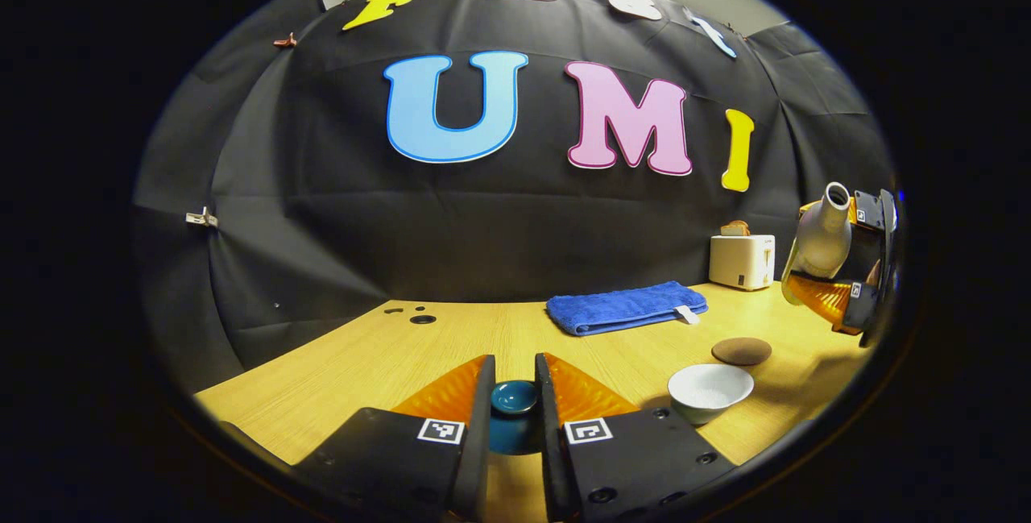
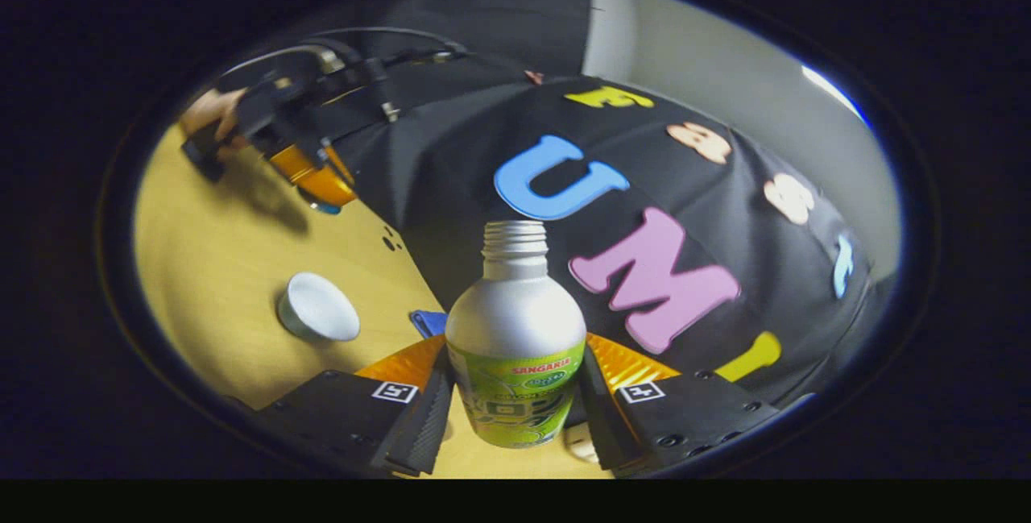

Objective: Open the teacup lid with one hand, grasp the water bottle and pour water into the teacup with the other hand; after pouring, place the water bottle on the coaster and then close the teacup lid.

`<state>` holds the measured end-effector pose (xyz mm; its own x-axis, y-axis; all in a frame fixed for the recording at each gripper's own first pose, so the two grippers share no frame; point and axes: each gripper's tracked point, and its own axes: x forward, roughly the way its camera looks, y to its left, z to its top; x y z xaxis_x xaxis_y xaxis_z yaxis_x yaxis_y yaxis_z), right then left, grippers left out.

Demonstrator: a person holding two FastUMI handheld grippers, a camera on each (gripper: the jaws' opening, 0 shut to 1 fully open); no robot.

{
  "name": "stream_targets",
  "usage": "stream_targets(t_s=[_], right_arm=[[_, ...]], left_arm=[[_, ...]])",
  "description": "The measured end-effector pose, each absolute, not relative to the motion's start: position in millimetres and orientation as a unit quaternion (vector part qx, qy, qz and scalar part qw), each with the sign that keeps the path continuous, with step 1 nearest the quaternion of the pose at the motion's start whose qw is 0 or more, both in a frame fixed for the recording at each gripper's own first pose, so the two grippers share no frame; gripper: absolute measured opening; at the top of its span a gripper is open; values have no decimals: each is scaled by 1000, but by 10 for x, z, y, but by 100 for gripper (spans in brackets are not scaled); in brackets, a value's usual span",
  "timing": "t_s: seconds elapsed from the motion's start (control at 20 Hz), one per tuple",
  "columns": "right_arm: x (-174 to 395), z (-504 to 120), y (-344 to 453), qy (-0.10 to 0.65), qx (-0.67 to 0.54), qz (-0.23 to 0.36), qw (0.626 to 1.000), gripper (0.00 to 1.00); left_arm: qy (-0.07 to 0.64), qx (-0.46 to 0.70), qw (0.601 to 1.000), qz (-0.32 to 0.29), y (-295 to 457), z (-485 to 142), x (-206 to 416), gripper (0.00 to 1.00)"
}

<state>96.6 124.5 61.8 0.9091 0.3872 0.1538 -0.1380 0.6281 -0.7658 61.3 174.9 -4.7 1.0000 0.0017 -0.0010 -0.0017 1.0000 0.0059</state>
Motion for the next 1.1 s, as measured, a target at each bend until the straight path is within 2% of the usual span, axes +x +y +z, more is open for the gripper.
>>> stream_targets(t_s=[0.3, 0.45, 0.55, 0.65, 0.7, 0.75, 1.0, 1.05, 1.1], right_arm=[[1165, 477, 1011, -59, -201, 159, 965, 75], [1316, 415, 1010, -17, -57, 196, 979, 75], [1499, 333, 961, 3, 12, 200, 980, 75], [1662, 227, 888, 15, 42, 193, 980, 75], [1724, 174, 858, 20, 45, 186, 981, 72], [1770, 144, 834, 19, 43, 180, 983, 75], [1877, 57, 895, 14, 19, 180, 983, 75], [1889, 32, 886, 15, 14, 177, 984, 72], [1912, 10, 855, 15, 5, 170, 985, 75]], left_arm=[[0, 3, 1000, 1, 1753, -50, 616, 31], [0, 3, 1000, 1, 1750, -49, 618, 31], [0, 3, 1000, 1, 1751, -51, 620, 31], [0, 3, 1000, 1, 1754, -48, 620, 31], [0, 3, 1000, 1, 1753, -51, 618, 31], [0, 3, 1000, 1, 1752, -49, 620, 31], [0, 3, 1000, 1, 1751, -52, 620, 31], [0, 3, 1000, 1, 1752, -50, 620, 31], [0, 3, 1000, 1, 1751, -54, 621, 31]])
